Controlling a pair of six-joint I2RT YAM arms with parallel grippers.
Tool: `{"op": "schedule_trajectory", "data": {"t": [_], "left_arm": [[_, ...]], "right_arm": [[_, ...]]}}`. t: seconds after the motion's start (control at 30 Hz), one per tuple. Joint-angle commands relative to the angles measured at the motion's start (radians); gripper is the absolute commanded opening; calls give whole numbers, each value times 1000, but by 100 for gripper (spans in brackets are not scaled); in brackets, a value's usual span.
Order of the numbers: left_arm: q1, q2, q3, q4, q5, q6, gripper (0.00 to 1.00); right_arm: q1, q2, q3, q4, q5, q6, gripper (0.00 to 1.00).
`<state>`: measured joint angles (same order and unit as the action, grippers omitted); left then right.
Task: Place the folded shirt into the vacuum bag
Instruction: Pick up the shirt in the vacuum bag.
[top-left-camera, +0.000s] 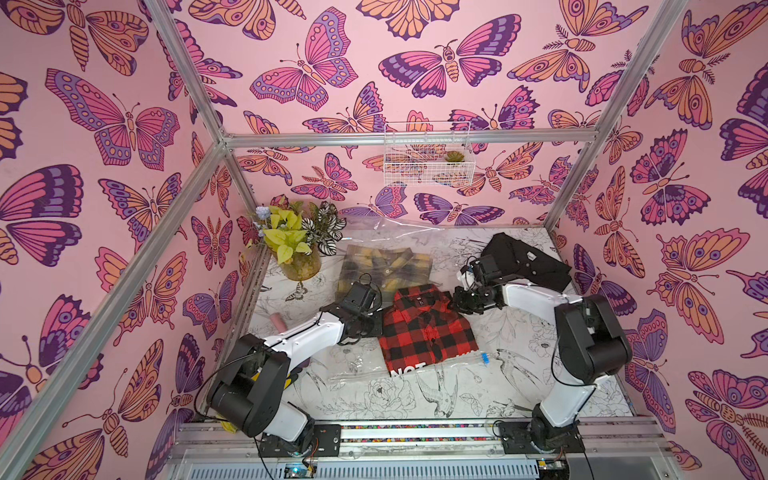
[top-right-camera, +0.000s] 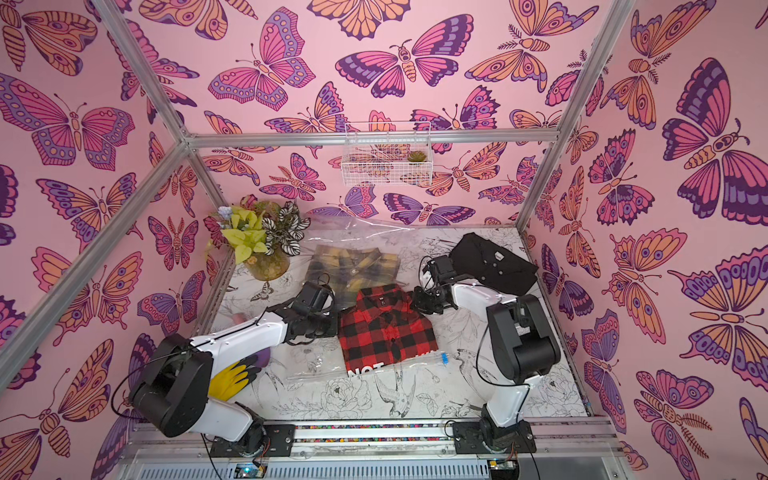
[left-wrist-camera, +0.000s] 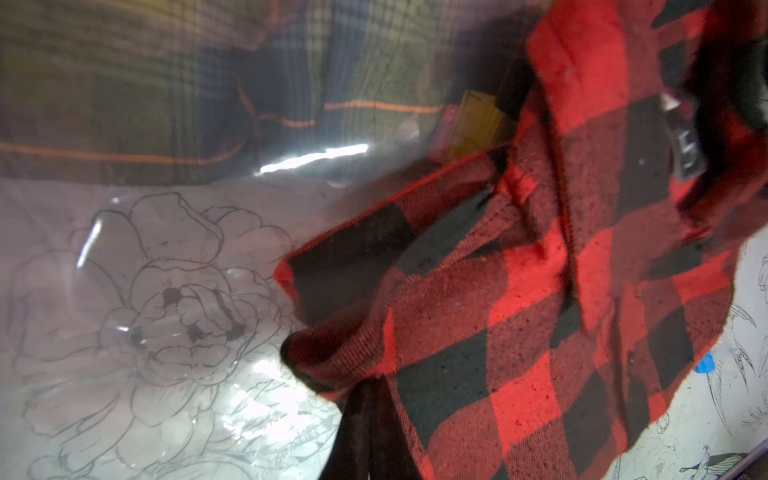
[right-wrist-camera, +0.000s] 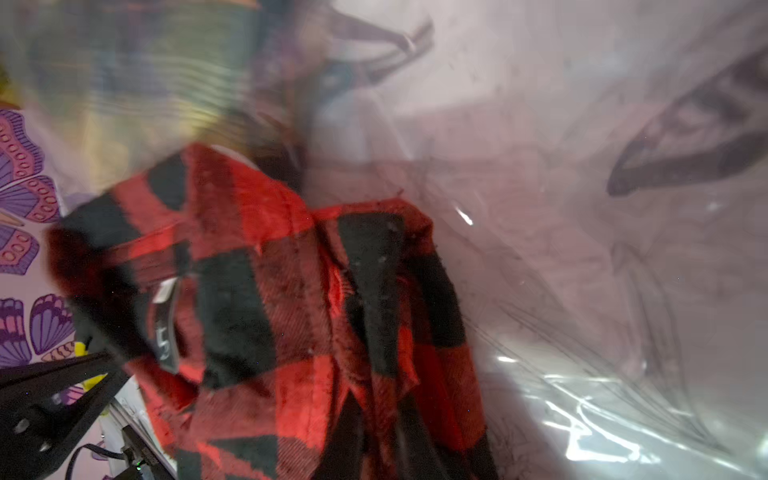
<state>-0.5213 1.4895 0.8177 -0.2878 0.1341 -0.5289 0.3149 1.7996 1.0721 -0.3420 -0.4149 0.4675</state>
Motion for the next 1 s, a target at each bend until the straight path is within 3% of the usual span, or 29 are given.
{"op": "schedule_trajectory", "data": {"t": [0.0,0.1,0.17,0.3,0.43,0.6,0.77,0.97], "left_arm": [[4,-66,-2,-59,-7,-2,6],[-5,-134,20,-132,-19,-12,18],[-38,-165,49,-176,-45,-17,25],[-159,-138,122,-192,-65,-60,32],[-282,-10,196,-112,-31,-96,32],[-349,172,237,35,54,-125,29],[-353,309,218,150,114,-136,25],[-352,330,188,212,122,-143,23]], "right_arm": [[-27,-34,40,-70,-32,-17,40],[-80,-98,48,-153,-128,-35,63],[-113,-148,25,-214,-123,-66,68],[-138,-201,-79,-256,-148,-100,70],[-137,-206,-196,-161,-191,-55,70],[-101,-146,-200,-126,-204,-43,69],[-54,-81,-199,-64,-203,-4,60],[24,-129,-150,-121,-51,-3,24]]}}
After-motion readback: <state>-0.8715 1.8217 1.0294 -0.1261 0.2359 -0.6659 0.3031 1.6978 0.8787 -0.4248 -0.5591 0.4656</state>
